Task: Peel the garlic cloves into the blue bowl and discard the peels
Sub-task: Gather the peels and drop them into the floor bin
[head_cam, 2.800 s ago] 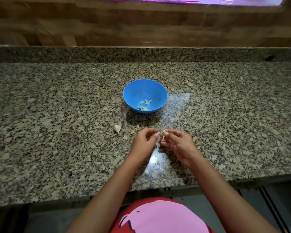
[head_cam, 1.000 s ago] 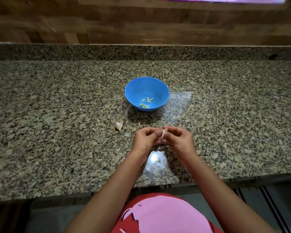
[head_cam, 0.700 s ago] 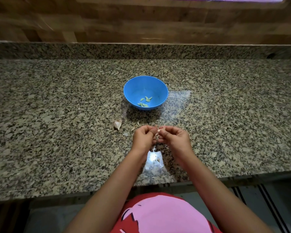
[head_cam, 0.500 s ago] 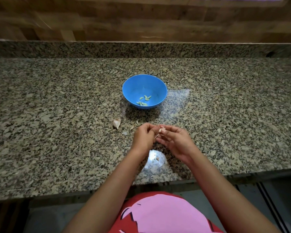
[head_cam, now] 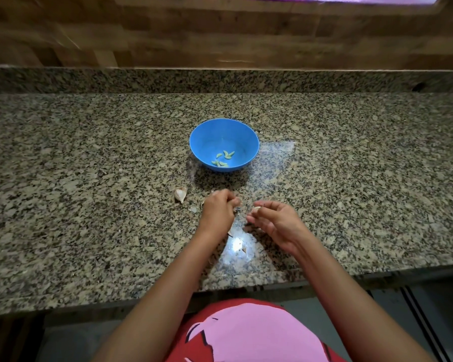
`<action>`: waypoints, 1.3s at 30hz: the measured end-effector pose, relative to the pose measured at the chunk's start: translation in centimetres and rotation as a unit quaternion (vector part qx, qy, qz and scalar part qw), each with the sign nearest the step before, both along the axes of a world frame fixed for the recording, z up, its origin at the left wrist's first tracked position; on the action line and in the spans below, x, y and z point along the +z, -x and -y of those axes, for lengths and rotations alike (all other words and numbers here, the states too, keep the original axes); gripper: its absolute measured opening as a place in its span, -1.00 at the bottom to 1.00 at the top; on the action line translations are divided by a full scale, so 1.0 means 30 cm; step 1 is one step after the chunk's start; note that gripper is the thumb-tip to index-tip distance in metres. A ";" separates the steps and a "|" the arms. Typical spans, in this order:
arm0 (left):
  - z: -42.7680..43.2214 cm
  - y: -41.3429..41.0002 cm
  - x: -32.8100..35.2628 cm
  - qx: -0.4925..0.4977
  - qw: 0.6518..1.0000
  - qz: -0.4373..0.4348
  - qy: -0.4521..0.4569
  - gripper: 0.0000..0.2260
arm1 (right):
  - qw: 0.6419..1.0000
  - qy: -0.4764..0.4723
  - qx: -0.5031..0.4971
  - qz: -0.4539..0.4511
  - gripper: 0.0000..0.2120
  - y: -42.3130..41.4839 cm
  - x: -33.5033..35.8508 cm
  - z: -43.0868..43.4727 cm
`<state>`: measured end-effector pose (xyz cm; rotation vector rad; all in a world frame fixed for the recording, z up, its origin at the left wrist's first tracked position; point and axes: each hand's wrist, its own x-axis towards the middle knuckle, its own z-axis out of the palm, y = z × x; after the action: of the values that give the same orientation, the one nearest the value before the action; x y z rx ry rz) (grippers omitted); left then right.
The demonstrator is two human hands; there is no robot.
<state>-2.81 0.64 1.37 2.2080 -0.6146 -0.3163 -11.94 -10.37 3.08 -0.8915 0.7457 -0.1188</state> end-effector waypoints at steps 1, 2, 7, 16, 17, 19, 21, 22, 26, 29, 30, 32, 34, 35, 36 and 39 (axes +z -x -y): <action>-0.008 0.003 -0.010 -0.012 1.000 0.012 -0.021 -0.87 | 1.000 0.005 -0.001 0.007 -0.86 0.001 -0.003 0.008; -0.016 0.007 -0.020 -0.019 0.999 0.020 -0.033 -0.86 | 1.000 0.007 0.002 0.015 -0.85 0.002 -0.006 0.015; -0.035 0.022 -0.021 -0.012 1.000 0.009 -0.027 -0.80 | 0.997 0.072 0.014 0.026 -0.67 0.004 -0.004 0.034; -0.021 0.025 -0.019 -0.030 0.999 0.020 -0.031 -0.83 | 0.926 0.372 0.022 -0.064 -0.69 -0.040 -0.033 0.044; -0.021 0.026 -0.020 -0.030 0.999 0.022 -0.030 -0.83 | 0.918 0.389 0.025 -0.067 -0.69 -0.048 -0.036 0.048; -0.016 0.023 -0.022 -0.027 0.999 0.022 -0.026 -0.83 | 0.909 0.410 0.025 -0.070 -0.70 -0.069 -0.049 0.061; -0.008 0.020 -0.019 -0.021 0.999 0.019 -0.023 -0.82 | 0.901 0.426 0.020 -0.086 -0.73 -0.093 -0.058 0.077; -0.007 0.018 -0.018 -0.020 0.999 0.017 -0.021 -0.81 | 0.901 0.423 0.018 -0.093 -0.74 -0.102 -0.061 0.082; -0.028 0.016 -0.009 -0.007 1.000 0.004 0.010 -0.82 | 0.904 0.419 0.020 -0.082 -0.73 -0.091 -0.064 0.080; -0.063 0.025 -0.014 0.021 0.999 -0.016 0.035 -0.82 | 0.854 0.511 0.038 -0.089 -0.67 -0.041 -0.081 0.042; -0.075 0.031 -0.018 0.032 0.998 -0.027 0.044 -0.82 | 0.843 0.530 0.047 -0.082 -0.64 -0.019 -0.081 0.019; -0.099 0.041 -0.029 0.062 0.994 -0.051 0.069 -0.84 | 0.820 0.560 0.096 -0.064 -0.51 0.023 -0.077 -0.043; -0.122 0.050 -0.041 0.092 0.988 -0.072 0.103 -0.86 | 0.772 0.602 0.191 -0.073 -0.31 0.048 -0.085 -0.099; -0.132 0.054 -0.048 0.107 0.984 -0.080 0.121 -0.86 | 0.727 0.633 0.248 -0.098 -0.23 0.050 -0.095 -0.123; -0.141 0.059 -0.052 0.123 0.979 -0.086 0.139 -0.87 | 0.673 0.669 0.291 -0.124 -0.20 0.046 -0.111 -0.140; -0.162 0.069 -0.065 0.163 0.967 -0.096 0.173 -0.87 | 0.582 0.729 0.325 -0.156 -0.26 0.000 -0.148 -0.155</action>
<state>-4.89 5.50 -0.58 1.8736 -0.1764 -0.2271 -11.94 -5.71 -1.35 -2.8167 0.4540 0.1384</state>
